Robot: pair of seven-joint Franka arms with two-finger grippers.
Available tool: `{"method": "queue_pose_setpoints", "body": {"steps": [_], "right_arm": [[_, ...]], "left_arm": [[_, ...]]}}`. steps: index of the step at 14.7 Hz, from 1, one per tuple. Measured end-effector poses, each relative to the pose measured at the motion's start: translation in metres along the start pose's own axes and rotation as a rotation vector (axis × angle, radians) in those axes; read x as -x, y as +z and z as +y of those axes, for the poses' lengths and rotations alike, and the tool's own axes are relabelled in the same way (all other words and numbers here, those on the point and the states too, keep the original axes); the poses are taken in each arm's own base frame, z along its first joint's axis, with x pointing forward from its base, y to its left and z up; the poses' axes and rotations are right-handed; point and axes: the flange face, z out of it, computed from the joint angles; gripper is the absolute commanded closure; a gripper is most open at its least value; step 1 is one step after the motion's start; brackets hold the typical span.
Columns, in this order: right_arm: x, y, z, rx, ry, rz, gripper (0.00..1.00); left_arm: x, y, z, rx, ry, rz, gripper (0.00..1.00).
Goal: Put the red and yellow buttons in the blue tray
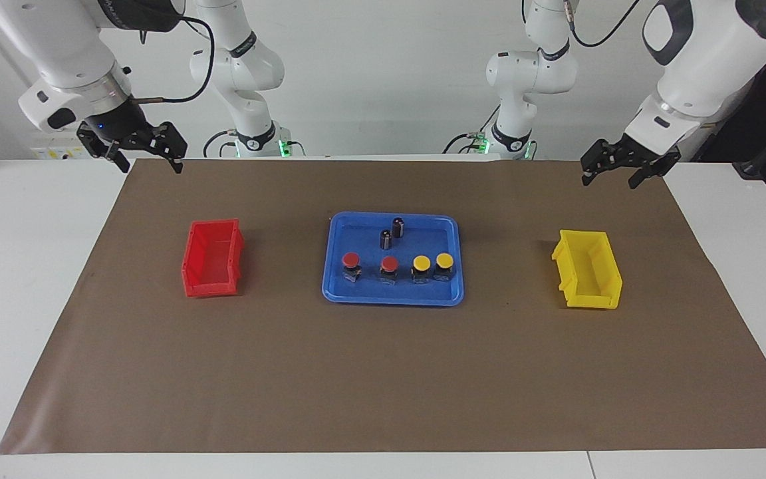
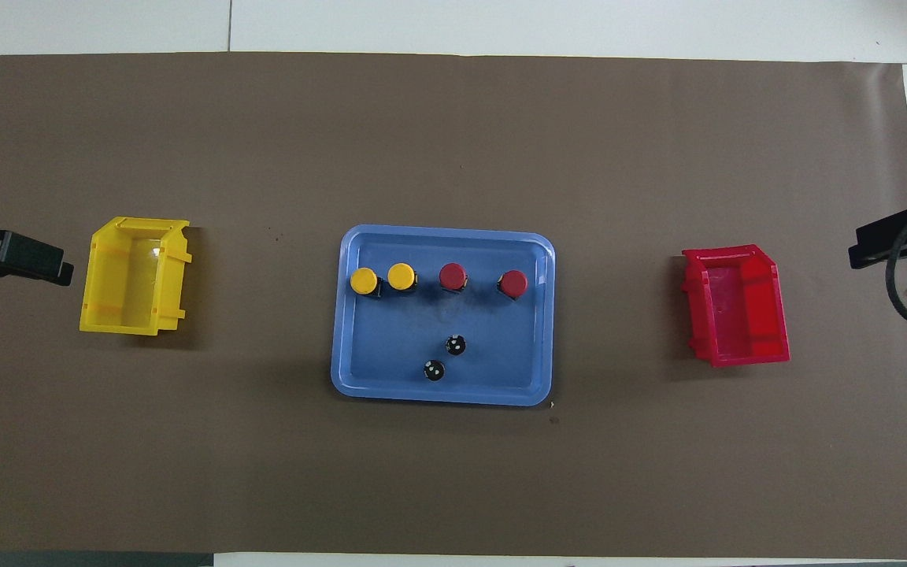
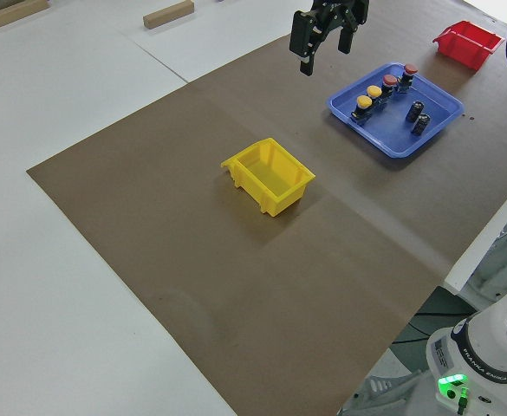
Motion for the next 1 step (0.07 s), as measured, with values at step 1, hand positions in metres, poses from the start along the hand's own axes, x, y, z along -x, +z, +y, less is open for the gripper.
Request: {"method": "queue_pose_setpoints", "body": {"steps": [1], "right_arm": [[-0.0001,-0.0001,0.0000,0.000,0.000,0.001,0.00]], "left_arm": [[0.0050,-0.0063,-0.0005,0.000,0.010,0.011,0.00]]}}
